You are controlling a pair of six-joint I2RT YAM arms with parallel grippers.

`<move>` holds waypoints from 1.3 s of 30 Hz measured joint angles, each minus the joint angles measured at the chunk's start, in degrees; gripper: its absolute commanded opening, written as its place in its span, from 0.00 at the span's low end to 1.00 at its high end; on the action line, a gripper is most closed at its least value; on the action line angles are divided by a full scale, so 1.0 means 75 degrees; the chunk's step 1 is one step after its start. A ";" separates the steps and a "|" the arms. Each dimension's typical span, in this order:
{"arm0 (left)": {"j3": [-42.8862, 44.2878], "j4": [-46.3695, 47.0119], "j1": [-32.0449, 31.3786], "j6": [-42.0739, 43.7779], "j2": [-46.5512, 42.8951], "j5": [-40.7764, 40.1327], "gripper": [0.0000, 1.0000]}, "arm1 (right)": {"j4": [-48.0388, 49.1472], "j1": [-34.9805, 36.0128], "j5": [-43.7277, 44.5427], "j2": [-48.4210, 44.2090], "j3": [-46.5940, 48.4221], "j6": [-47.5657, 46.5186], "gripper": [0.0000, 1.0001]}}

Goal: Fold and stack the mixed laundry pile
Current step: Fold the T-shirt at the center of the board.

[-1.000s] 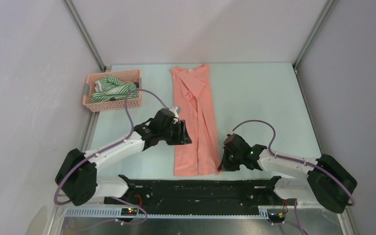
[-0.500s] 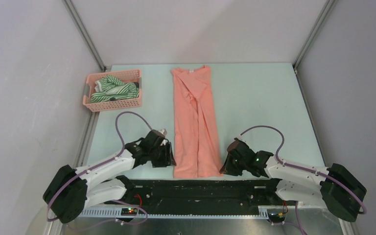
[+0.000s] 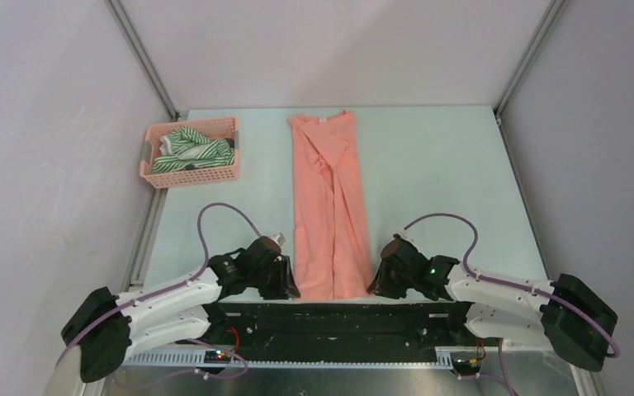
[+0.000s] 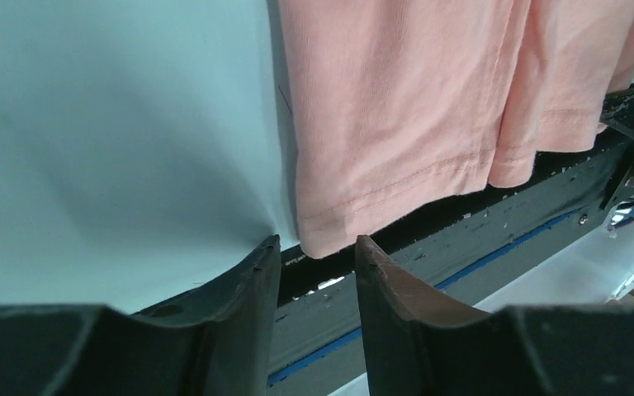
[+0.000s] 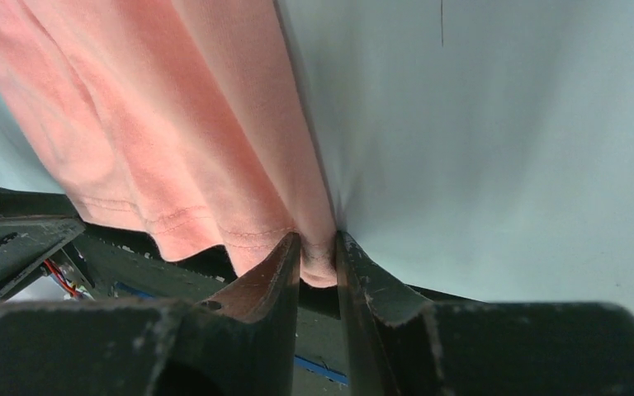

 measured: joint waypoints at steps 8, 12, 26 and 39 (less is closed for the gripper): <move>-0.0012 -0.0023 -0.0414 -0.0440 0.0189 -0.0055 0.00 | -0.0259 0.0079 0.0111 -0.0125 -0.0003 0.0111 0.05; -0.0012 -0.0047 -0.0679 -0.0664 -0.0119 -0.0137 0.00 | -0.0618 0.0117 0.0213 -0.0627 -0.0038 0.0157 0.00; 0.0221 -0.0125 -0.0941 -0.1049 -0.0606 -0.0577 0.00 | -0.1157 0.0146 0.0495 -0.1253 0.0093 0.0032 0.00; 0.1682 -0.0178 -0.0052 -0.0490 0.0227 -0.1201 0.00 | -0.1300 -0.1043 0.0134 0.0303 0.1938 -0.2241 0.00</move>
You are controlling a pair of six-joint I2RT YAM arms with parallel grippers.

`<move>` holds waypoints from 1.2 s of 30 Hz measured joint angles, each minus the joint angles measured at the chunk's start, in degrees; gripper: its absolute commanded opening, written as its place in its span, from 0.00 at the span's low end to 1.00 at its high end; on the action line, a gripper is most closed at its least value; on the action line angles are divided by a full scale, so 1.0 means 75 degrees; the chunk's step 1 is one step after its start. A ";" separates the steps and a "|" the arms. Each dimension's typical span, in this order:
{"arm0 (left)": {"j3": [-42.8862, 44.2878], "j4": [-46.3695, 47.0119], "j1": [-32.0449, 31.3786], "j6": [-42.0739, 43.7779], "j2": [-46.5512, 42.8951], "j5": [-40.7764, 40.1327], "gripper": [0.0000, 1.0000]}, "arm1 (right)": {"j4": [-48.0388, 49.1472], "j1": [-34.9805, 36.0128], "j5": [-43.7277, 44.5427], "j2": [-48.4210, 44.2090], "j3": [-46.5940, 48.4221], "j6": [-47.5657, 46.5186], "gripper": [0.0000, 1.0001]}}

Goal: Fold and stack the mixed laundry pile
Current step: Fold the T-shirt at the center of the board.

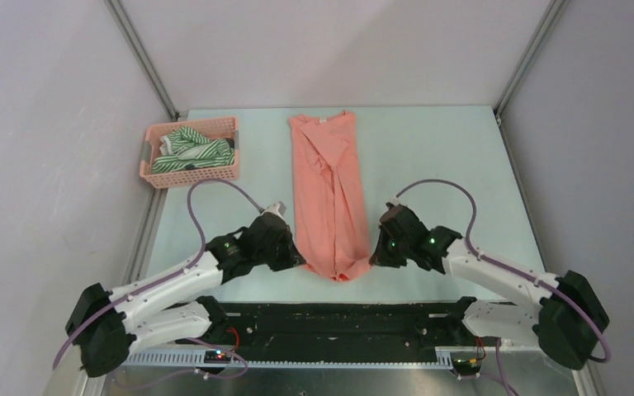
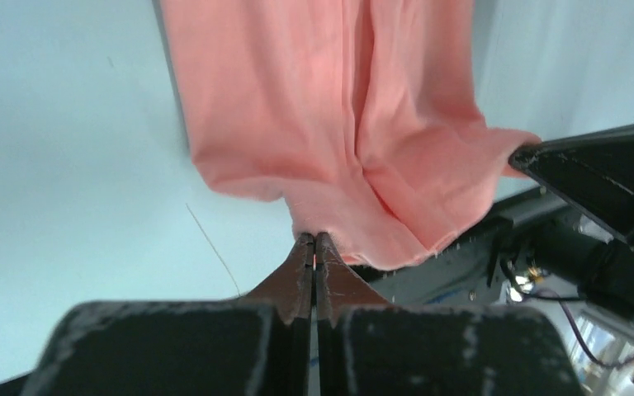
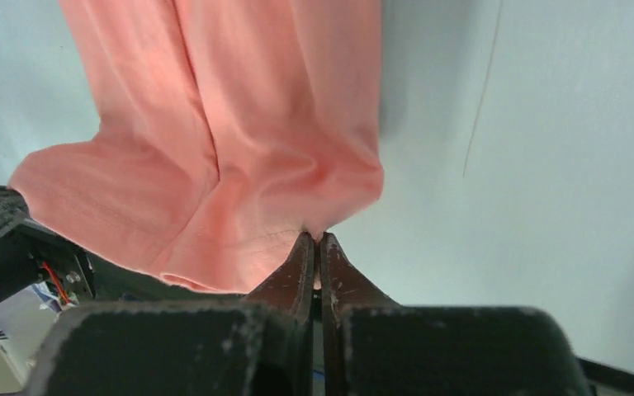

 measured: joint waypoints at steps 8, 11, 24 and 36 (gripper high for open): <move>0.1947 0.0117 0.1204 0.1151 0.2063 -0.0286 0.00 | 0.0265 -0.0947 -0.0256 0.2273 0.2101 -0.2212 0.00; 0.2597 0.0230 0.1617 0.1582 0.3037 -0.0242 0.00 | 0.0504 -0.1253 -0.0277 0.3127 0.2812 -0.2900 0.00; 0.5581 0.0466 0.3334 0.2585 0.6502 0.0184 0.00 | 0.1215 -0.2244 -0.0423 0.6006 0.5546 -0.4820 0.00; 0.7067 0.0545 0.4074 0.2640 0.7816 0.0595 0.00 | 0.0775 -0.2763 -0.0647 0.7898 0.7927 -0.5423 0.00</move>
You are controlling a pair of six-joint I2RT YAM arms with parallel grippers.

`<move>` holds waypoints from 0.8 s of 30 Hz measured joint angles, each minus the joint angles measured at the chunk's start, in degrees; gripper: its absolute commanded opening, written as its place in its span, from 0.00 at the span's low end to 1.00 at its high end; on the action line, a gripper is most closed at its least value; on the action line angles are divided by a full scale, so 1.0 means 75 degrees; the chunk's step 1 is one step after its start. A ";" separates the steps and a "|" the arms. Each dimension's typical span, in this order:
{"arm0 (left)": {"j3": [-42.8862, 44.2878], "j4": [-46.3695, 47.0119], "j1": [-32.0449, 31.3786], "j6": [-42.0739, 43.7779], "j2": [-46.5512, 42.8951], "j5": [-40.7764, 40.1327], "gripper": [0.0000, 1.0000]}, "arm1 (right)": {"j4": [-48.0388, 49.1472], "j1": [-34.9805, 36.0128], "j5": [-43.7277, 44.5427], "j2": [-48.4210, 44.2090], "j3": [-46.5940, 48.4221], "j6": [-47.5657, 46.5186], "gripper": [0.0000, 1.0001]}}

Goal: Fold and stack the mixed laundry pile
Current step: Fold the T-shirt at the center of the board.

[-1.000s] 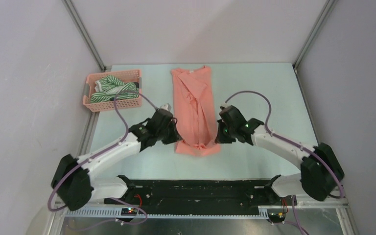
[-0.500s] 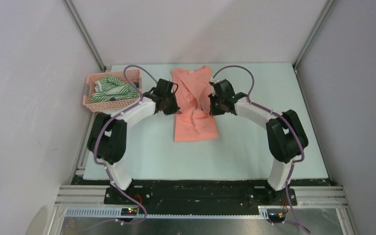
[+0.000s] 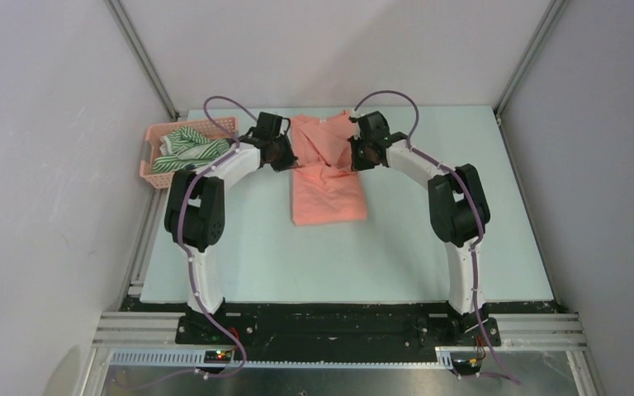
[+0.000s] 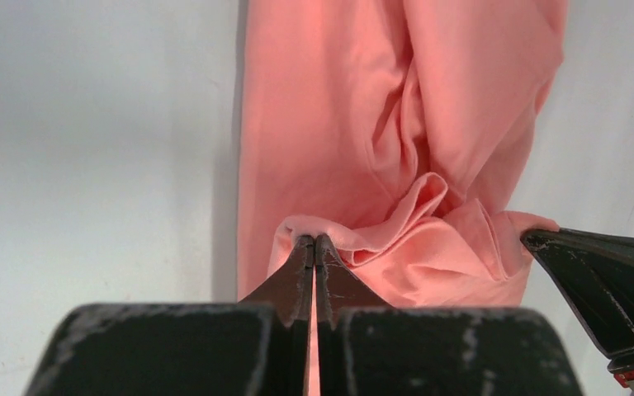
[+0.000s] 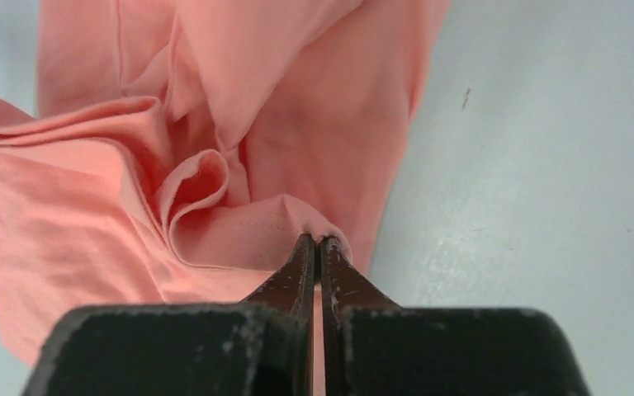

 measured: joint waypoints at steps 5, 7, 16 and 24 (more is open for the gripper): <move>0.0396 0.0041 0.0201 0.0000 0.0326 0.0044 0.00 | -0.0172 -0.0195 -0.0169 0.0329 0.0519 -0.0032 0.00; 0.0513 0.0035 0.0262 0.0003 0.0493 0.0085 0.04 | -0.0239 -0.0251 -0.0198 0.0539 0.0816 -0.0032 0.04; 0.1064 0.0029 0.0510 0.0294 0.1107 0.0460 0.50 | -0.0985 -0.0425 -0.0425 0.1294 0.1900 0.0172 0.53; -0.0198 -0.0149 0.0571 0.0326 -0.0294 0.0425 0.57 | -0.1259 -0.0705 -0.0959 -0.0093 0.0312 0.0437 0.55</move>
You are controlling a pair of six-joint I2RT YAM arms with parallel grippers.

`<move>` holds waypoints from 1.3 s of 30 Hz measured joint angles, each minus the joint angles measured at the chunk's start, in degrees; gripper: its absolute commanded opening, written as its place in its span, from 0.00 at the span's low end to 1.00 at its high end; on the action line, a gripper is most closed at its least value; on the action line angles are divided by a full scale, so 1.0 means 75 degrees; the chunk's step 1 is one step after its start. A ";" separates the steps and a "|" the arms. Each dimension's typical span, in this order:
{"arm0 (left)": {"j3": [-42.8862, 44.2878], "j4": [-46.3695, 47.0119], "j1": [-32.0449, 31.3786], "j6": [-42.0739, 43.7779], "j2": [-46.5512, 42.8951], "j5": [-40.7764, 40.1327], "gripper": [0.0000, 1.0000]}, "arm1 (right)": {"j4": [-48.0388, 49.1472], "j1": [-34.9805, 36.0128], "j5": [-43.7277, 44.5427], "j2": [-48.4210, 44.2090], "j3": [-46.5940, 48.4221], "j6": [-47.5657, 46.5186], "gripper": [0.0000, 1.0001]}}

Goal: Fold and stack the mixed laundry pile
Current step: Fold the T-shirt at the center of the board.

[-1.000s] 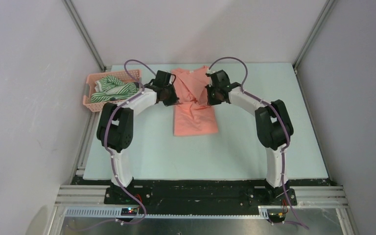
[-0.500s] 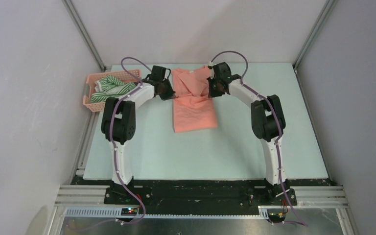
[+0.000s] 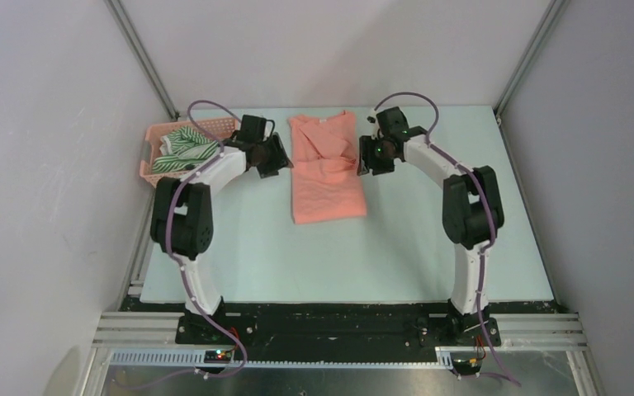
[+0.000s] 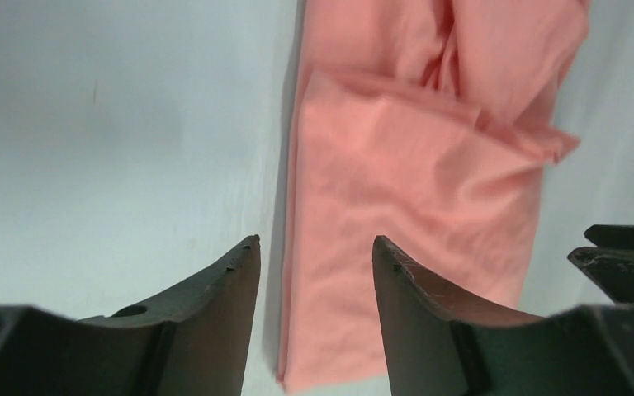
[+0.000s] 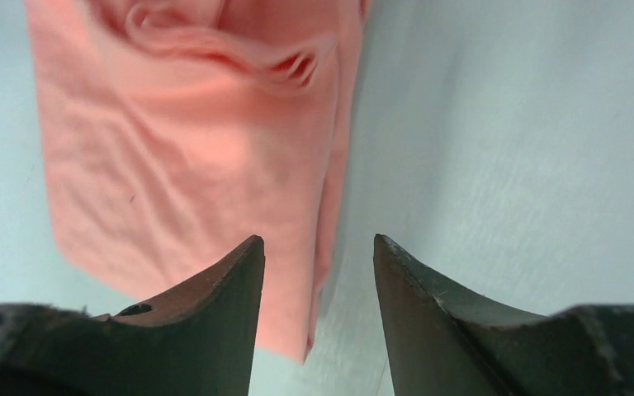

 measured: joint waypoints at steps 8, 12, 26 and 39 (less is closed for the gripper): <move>-0.2040 -0.0087 -0.0609 -0.0017 -0.1451 0.0204 0.56 | 0.0300 0.0032 -0.0740 -0.1402 -0.2025 0.0079 0.53; -0.2573 -0.0108 -0.0968 -0.0015 -0.1457 0.0347 0.55 | 0.0370 0.0058 -0.0973 -0.1402 -0.2492 0.0140 0.51; -0.3238 0.0207 -0.1058 -0.0096 -0.1457 0.0455 0.48 | 0.1160 0.0216 -0.1559 -0.1402 -0.3497 0.0344 0.37; -0.3908 0.0627 -0.1174 -0.0487 -0.1766 0.0595 0.00 | 0.1833 0.0289 -0.1635 -0.2066 -0.4672 0.0723 0.00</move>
